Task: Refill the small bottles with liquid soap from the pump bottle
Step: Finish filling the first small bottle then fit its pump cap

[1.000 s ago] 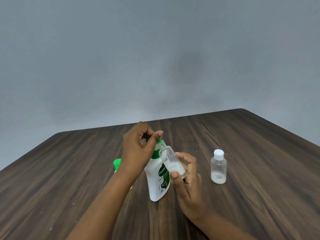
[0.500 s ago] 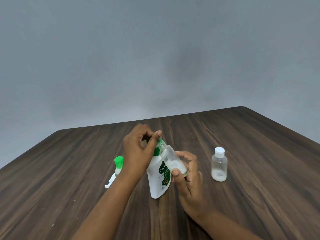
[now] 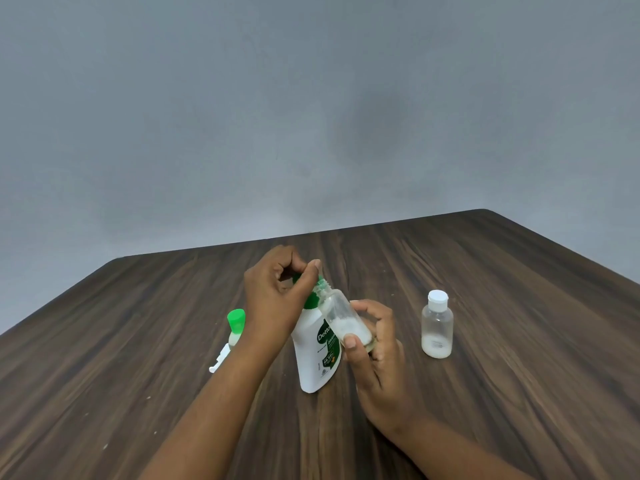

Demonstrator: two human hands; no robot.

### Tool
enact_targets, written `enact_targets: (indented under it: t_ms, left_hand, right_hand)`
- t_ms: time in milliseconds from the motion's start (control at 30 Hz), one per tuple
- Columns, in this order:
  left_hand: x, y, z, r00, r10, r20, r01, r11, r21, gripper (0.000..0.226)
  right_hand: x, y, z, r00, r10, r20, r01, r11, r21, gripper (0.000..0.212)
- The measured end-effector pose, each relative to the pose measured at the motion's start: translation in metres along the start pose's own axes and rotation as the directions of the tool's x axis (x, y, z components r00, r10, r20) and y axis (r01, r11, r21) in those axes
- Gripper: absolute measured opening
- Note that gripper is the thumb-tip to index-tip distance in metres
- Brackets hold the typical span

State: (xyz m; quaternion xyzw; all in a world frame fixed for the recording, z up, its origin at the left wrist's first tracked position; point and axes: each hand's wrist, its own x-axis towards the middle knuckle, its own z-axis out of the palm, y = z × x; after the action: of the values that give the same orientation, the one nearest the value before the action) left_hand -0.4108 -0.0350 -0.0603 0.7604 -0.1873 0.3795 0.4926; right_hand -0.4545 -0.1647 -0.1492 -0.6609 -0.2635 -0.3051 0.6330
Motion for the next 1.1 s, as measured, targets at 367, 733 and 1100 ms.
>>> enact_targets:
  t_ms: [367,733,1100]
  left_hand:
    - [0.019,0.008,-0.007,0.995,-0.004,0.1,-0.003,0.997,0.071,0.029]
    - [0.01,0.002,-0.008,0.996,-0.017,0.082,0.017,1.0,0.004,0.03]
    - [0.013,0.009,-0.009,0.992,-0.018,0.123,0.011,0.998,0.057,0.027]
  right_hand:
    - [0.004,0.001,0.002,1.0,-0.019,-0.024,0.019,1.0,-0.009,0.039]
    - [0.002,0.002,0.001,1.0,-0.011,-0.002,0.011,0.999,-0.036,0.04]
    - [0.0,0.003,0.003,1.0,-0.014,-0.009,0.014,1.0,-0.015,0.042]
